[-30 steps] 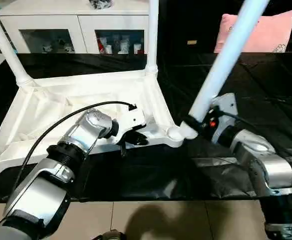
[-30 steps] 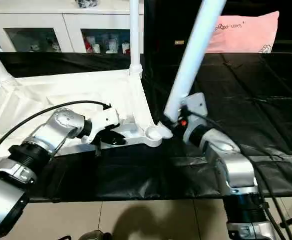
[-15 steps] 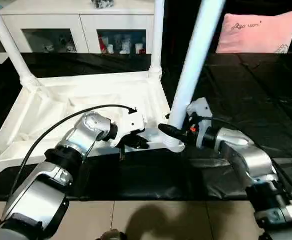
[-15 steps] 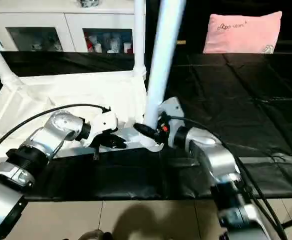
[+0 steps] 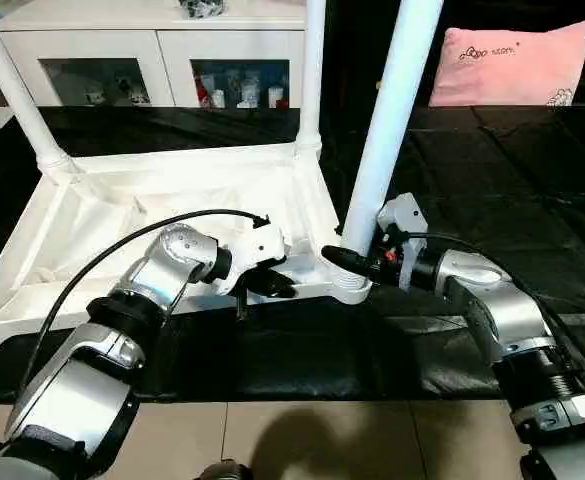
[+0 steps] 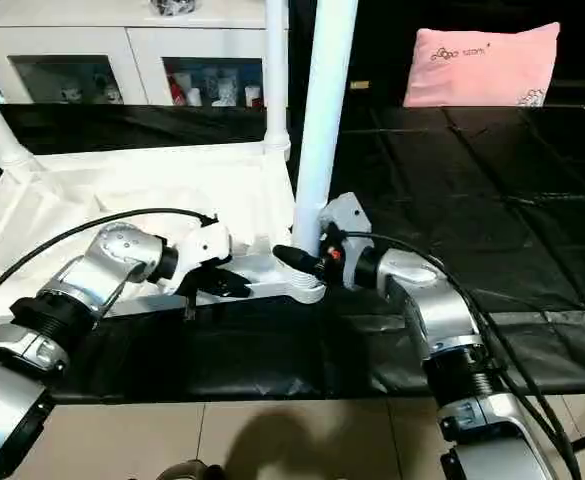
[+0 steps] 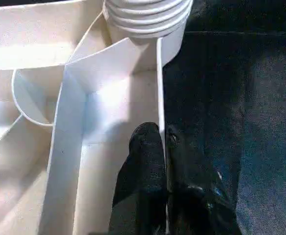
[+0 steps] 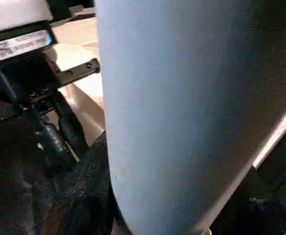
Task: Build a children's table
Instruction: Insert table leg to table base
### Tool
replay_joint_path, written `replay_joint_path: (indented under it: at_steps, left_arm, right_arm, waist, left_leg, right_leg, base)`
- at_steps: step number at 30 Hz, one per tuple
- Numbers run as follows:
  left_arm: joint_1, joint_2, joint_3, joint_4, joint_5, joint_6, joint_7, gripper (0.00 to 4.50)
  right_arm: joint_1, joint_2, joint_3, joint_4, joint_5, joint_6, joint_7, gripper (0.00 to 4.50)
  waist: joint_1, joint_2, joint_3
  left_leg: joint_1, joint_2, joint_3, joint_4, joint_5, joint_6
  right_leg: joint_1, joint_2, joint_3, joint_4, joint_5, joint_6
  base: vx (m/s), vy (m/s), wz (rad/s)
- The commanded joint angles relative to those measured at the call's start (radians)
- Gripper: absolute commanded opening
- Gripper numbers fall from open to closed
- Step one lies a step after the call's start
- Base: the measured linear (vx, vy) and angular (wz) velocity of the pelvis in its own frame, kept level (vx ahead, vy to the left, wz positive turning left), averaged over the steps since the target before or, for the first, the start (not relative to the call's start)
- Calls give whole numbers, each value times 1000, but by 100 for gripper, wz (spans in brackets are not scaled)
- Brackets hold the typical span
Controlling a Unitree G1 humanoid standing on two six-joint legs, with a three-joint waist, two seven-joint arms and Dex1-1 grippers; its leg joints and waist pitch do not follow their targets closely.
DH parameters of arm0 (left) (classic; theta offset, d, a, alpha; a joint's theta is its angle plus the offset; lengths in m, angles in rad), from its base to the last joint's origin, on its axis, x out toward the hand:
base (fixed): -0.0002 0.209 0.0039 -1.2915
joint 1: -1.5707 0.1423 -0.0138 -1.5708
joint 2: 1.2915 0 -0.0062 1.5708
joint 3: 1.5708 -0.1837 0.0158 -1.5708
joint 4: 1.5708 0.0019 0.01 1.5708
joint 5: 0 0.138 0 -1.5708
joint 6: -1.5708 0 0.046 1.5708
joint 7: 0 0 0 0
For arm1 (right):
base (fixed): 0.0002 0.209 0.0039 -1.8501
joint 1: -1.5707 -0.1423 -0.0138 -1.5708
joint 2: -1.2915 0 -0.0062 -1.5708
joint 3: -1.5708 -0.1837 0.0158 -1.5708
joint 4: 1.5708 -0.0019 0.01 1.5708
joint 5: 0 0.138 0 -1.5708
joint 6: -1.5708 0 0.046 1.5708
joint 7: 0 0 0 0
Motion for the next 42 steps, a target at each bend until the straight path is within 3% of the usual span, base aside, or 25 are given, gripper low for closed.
replay_joint_path:
  at_steps: [1,11,21,31,32,35,36,37,42]
  left_arm:
    - [-25,12,17,8,2,-10,0,0]
    - [-36,16,25,27,4,-24,-27,0]
    - [-50,18,31,50,13,-38,-11,0]
    - [-59,14,50,68,12,-50,5,0]
    - [-60,14,51,69,12,-50,7,0]
    - [-64,14,56,78,12,-53,16,0]
    - [-66,14,59,81,13,-53,21,0]
    - [-66,13,61,83,13,-53,25,0]
    - [-77,12,70,99,9,-53,29,0]
  right_arm:
    - [5,-12,5,26,-15,-2,15,192]
    - [-23,-2,-26,101,-22,-43,-9,192]
    - [-23,12,-21,133,-16,-53,19,192]
    - [-29,55,-84,204,44,-42,3,192]
    - [-27,57,-86,203,45,-42,3,192]
    - [-10,75,-107,203,55,-56,-7,192]
    - [-2,84,-121,204,66,-59,-16,192]
    - [3,89,-130,204,74,-61,-21,192]
    - [53,131,-193,206,118,-92,-73,192]
  waist:
    - [2,-6,-77]
    - [1,-3,-78]
    - [2,-3,-76]
    - [2,6,-76]
    - [3,13,-76]
    - [2,11,-76]
    - [3,18,-75]
    - [2,16,-76]
    - [4,29,-75]
  left_leg:
    - [33,46,-14,-60,-165,46]
    - [32,45,-14,-60,-169,43]
    - [32,46,-14,-61,-179,46]
    - [34,48,-16,-65,-218,28]
    - [34,48,-17,-65,-220,25]
    - [35,48,-16,-67,-230,21]
    - [35,48,-17,-67,-240,17]
    - [35,48,-17,-68,-243,16]
    - [36,48,-18,-70,-269,9]
  right_leg:
    - [34,-88,36,-65,28,-283]
    - [36,-88,36,-64,46,-294]
    - [35,-88,34,-64,41,-297]
    - [35,-89,33,-66,27,-307]
    - [34,-88,32,-65,33,-307]
    - [34,-88,32,-66,36,-308]
    - [33,-88,32,-66,28,-308]
    - [34,-89,33,-67,28,-308]
    - [32,-89,32,-68,34,-312]
  base:
    - [0,0,0]
    - [0,0,0]
    - [0,0,0]
    - [0,0,0]
    - [0,0,0]
    - [0,0,0]
    - [0,0,0]
    - [0,0,0]
    - [0,0,0]
